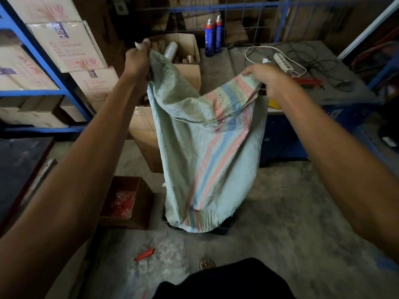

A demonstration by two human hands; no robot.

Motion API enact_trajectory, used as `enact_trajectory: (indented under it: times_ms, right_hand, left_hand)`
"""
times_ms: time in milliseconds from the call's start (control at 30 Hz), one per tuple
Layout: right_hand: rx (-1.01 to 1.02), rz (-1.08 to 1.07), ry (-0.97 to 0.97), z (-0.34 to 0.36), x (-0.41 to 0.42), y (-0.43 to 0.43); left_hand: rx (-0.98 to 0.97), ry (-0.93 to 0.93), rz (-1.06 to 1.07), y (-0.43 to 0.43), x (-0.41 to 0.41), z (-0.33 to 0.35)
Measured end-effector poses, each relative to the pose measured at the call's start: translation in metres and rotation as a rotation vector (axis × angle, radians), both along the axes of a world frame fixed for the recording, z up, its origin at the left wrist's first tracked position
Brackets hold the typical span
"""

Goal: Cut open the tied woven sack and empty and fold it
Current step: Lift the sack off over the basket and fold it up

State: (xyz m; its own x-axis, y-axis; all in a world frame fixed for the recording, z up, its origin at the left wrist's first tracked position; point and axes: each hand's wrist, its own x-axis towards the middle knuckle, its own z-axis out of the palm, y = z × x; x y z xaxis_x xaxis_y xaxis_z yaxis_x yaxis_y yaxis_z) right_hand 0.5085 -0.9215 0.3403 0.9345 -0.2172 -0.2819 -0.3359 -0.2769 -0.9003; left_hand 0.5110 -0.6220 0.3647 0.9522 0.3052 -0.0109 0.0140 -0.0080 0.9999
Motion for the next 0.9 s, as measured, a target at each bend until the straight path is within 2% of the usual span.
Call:
enact_trajectory:
  times_ms: [200, 267, 400, 533, 767, 900]
  right_hand:
    - [-0.237, 0.224, 0.217, 0.017, -0.012, 0.011]
    - [-0.316, 0.276, 0.227, 0.015, -0.014, 0.017]
    - [-0.455, 0.351, 0.03, 0.018, -0.015, 0.03]
    - [-0.393, 0.288, -0.184, 0.028, -0.014, 0.041]
    - [-0.34, 0.174, -0.417, 0.078, -0.007, 0.068]
    - [-0.395, 0.163, -0.455, 0.105, 0.003, 0.077]
  left_hand:
    - [0.007, 0.007, -0.03, -0.01, -0.005, -0.009]
    - [0.0, 0.016, -0.026, -0.01, -0.004, -0.009]
    - [0.001, 0.014, -0.007, -0.007, -0.007, -0.002]
    - [-0.029, -0.004, 0.04, -0.001, -0.008, 0.011]
    - [-0.04, -0.072, 0.071, 0.019, 0.0, 0.048]
    - [-0.004, -0.111, 0.071, 0.023, -0.002, 0.074]
